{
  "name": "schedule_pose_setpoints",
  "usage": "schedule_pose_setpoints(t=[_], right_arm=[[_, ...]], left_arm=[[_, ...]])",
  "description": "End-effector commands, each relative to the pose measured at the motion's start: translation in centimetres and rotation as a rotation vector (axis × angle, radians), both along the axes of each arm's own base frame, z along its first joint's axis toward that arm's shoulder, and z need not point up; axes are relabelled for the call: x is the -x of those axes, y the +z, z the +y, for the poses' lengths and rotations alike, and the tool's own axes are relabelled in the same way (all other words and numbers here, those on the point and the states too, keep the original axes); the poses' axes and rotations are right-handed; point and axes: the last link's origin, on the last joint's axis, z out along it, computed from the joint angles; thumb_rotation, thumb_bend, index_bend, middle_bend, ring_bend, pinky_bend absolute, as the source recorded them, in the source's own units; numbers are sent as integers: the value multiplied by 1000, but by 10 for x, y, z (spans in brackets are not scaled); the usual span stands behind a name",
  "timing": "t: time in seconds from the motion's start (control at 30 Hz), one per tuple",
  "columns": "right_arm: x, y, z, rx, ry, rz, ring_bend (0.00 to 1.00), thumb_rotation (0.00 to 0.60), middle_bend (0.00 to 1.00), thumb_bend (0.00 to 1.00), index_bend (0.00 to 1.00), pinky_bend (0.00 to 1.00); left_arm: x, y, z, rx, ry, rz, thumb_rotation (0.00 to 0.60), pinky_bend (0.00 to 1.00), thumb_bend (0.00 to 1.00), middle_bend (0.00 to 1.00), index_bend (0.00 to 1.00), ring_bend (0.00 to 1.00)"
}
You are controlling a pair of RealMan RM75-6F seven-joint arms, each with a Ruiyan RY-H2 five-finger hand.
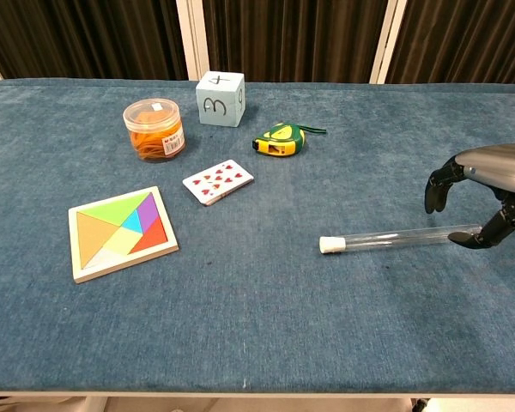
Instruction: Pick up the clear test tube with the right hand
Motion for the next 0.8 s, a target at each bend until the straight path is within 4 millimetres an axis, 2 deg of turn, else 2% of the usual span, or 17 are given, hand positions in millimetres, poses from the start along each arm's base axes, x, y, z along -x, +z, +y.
schedule_pose_setpoints(t=[0.03,0.23,0.57,0.8], right_arm=[[-2,-4,-3,-1,-1,-11,149,600,399,476,440,0],[-6,-14,-7,-2,10,-39,153,600,400,500,455,0],[-3,-24,8,13,71,-41,153,600,398,500,458,0],[-2,-33,4,24,87,-15,185,600,404,500,476,0]], left_arm=[[0,0,0,-2,-1,2,600,37,368,5,141,0],[0,0,0,-3,4,1,600,37,369,4,141,0],[1,0,0,-1,7,1,600,37,369,4,141,0],[1,1,0,-4,13,0,600,37,369,4,141,0]])
